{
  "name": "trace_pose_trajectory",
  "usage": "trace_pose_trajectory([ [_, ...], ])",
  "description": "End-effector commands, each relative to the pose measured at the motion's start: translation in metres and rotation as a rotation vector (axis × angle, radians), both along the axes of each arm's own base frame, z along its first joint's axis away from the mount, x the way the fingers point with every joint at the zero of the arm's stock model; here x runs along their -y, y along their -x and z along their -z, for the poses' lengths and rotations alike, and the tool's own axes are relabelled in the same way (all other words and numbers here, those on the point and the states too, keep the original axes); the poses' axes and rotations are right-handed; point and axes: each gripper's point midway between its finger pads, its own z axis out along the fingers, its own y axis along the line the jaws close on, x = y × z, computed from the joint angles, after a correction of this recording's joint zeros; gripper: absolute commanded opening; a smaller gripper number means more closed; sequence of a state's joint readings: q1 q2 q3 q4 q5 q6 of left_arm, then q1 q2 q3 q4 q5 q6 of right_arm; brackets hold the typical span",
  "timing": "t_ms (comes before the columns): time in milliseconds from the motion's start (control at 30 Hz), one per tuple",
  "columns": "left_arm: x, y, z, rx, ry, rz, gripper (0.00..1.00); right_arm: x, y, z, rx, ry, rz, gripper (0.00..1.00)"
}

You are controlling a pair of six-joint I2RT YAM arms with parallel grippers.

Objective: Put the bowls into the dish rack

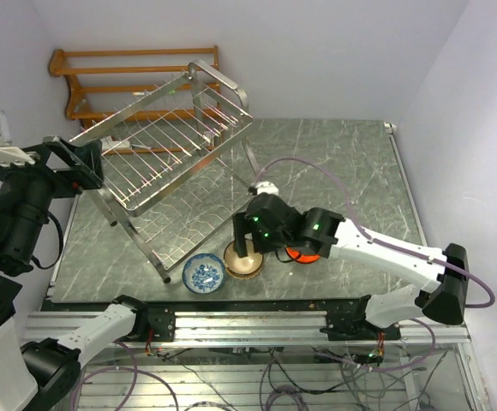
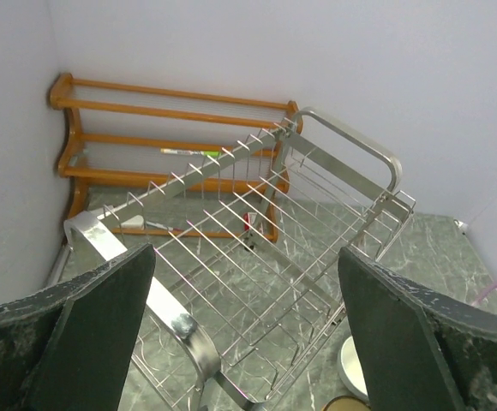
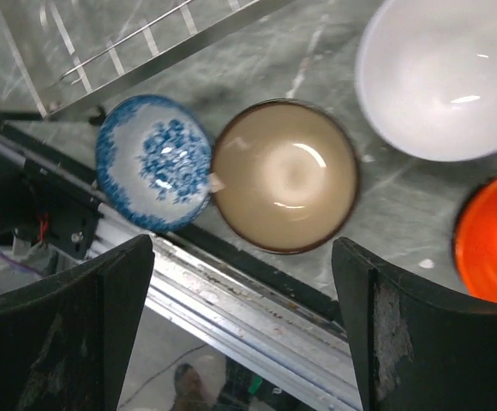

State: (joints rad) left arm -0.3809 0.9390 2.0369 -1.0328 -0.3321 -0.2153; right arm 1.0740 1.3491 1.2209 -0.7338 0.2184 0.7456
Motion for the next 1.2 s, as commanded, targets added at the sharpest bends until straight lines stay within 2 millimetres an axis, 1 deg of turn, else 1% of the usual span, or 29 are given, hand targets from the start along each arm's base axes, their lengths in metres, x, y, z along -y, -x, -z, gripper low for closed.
trace_pose_trajectory([
  [0,-0.005,0.009,-0.008,0.016,-0.038,-0.003,0.99,-0.042,0.02,-0.015,0.088,-0.035,-0.127,0.83],
  [100,-0.01,0.008,-0.011,0.03,-0.018,-0.033,0.99,-0.069,0.039,-0.011,0.104,-0.063,-0.276,0.8],
  [200,-0.008,0.007,-0.009,0.022,-0.022,-0.024,0.99,-0.093,0.052,-0.003,0.112,-0.089,-0.392,0.74],
  [300,-0.01,0.004,-0.004,0.006,-0.042,-0.038,0.99,-0.115,0.056,0.008,0.113,-0.084,-0.466,0.68],
  [333,-0.01,0.003,-0.003,0.002,-0.044,-0.04,0.99,-0.122,0.057,0.012,0.113,-0.074,-0.49,0.68],
  [367,-0.01,0.004,-0.004,0.003,-0.041,-0.04,0.99,-0.13,0.058,0.022,0.108,-0.054,-0.511,0.68],
  [500,-0.01,0.006,-0.003,0.005,-0.022,-0.04,0.99,-0.149,0.062,0.038,0.09,-0.028,-0.577,0.65],
  [633,-0.014,0.007,0.001,0.0,-0.015,-0.061,0.99,-0.159,0.068,0.055,0.071,0.003,-0.609,0.61],
  [700,-0.014,0.007,0.004,-0.012,-0.025,-0.061,0.99,-0.163,0.074,0.062,0.062,0.015,-0.619,0.59],
  [933,-0.014,0.005,0.013,-0.042,-0.051,-0.059,0.99,-0.174,0.102,0.092,0.04,0.079,-0.656,0.58],
  [1000,-0.014,0.005,0.015,-0.047,-0.057,-0.058,0.99,-0.173,0.102,0.099,0.035,0.095,-0.623,0.58],
  [1100,-0.013,0.006,0.015,-0.053,-0.067,-0.05,0.99,-0.164,0.096,0.108,0.038,0.136,-0.567,0.57],
  [1167,-0.014,0.008,0.016,-0.053,-0.07,-0.048,0.99,-0.161,0.093,0.112,0.043,0.163,-0.565,0.57],
])
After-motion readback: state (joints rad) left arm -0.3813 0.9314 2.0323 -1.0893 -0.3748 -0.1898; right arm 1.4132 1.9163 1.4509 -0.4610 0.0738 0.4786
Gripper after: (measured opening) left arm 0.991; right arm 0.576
